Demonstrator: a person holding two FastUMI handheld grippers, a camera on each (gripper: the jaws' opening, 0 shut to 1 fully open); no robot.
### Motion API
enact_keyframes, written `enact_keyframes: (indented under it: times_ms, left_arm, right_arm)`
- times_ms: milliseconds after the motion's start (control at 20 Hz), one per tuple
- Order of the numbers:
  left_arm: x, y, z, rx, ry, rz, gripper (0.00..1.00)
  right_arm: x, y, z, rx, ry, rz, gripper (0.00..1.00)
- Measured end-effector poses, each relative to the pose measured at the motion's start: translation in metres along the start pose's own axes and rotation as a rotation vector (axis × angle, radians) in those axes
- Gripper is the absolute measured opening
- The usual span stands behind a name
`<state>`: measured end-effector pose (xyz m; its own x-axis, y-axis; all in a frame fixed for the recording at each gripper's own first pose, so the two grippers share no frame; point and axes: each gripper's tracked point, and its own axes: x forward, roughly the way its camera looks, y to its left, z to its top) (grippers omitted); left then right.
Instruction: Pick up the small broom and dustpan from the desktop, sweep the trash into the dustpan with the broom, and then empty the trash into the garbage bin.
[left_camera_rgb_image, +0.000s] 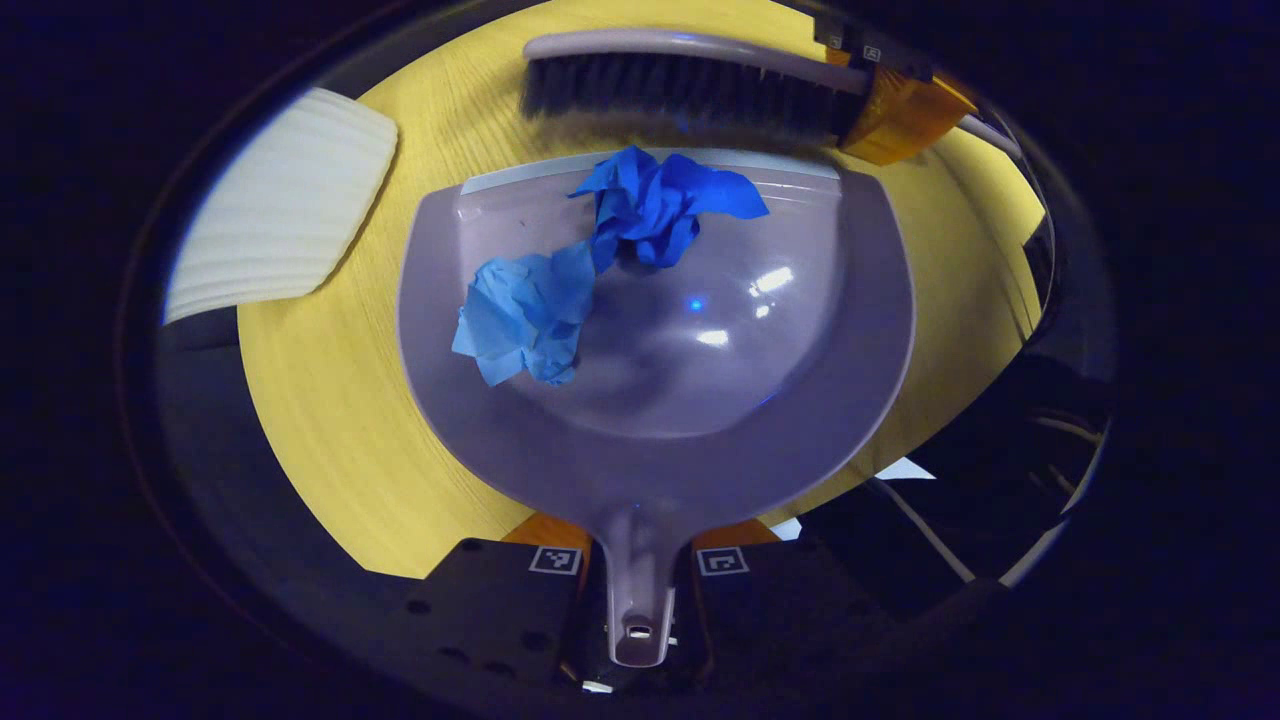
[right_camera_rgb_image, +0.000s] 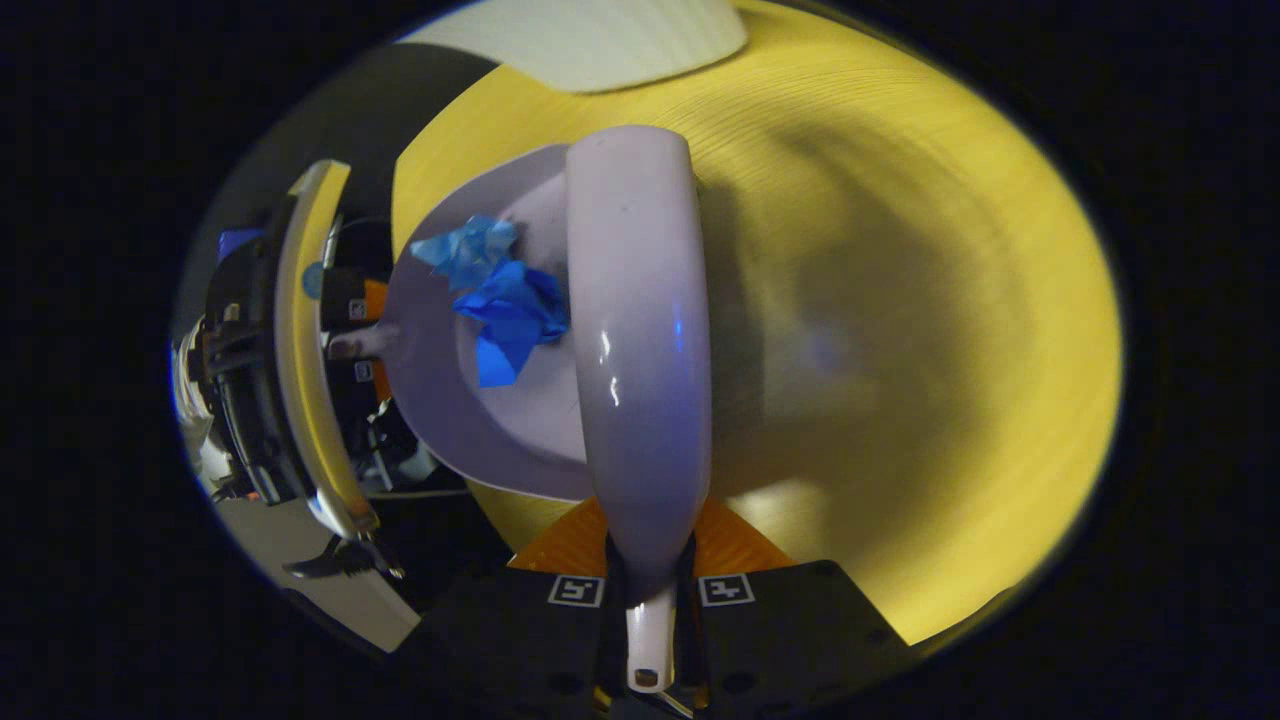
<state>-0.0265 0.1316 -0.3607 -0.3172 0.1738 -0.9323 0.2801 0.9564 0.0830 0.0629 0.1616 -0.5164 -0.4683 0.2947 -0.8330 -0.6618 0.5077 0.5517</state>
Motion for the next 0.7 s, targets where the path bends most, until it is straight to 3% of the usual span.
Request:
enact_keyframes:
  times_ms: [50,200,300,500,700]
  left_arm:
    - [0.000,-0.001,0.002,-0.023,-0.031,0.003,0.25]
    - [0.003,-0.004,0.011,-0.088,-0.195,0.042,0.25]
    - [0.003,-0.011,0.014,-0.146,-0.282,0.071,0.25]
    - [0.000,-0.023,0.030,-0.262,-0.419,-0.006,0.26]
    - [-0.025,-0.022,0.035,-0.258,-0.593,0.046,0.27]
  right_arm:
    - [-0.015,-0.010,-0.003,0.050,-0.074,-0.033,0.19]
    - [-0.069,-0.005,-0.016,0.221,-0.363,0.004,0.19]
    - [-0.078,-0.001,-0.031,0.305,-0.493,0.012,0.19]
    - [-0.080,0.006,-0.061,0.442,-0.706,-0.003,0.19]
    - [-0.051,0.012,-0.061,0.490,-0.879,-0.056,0.19]
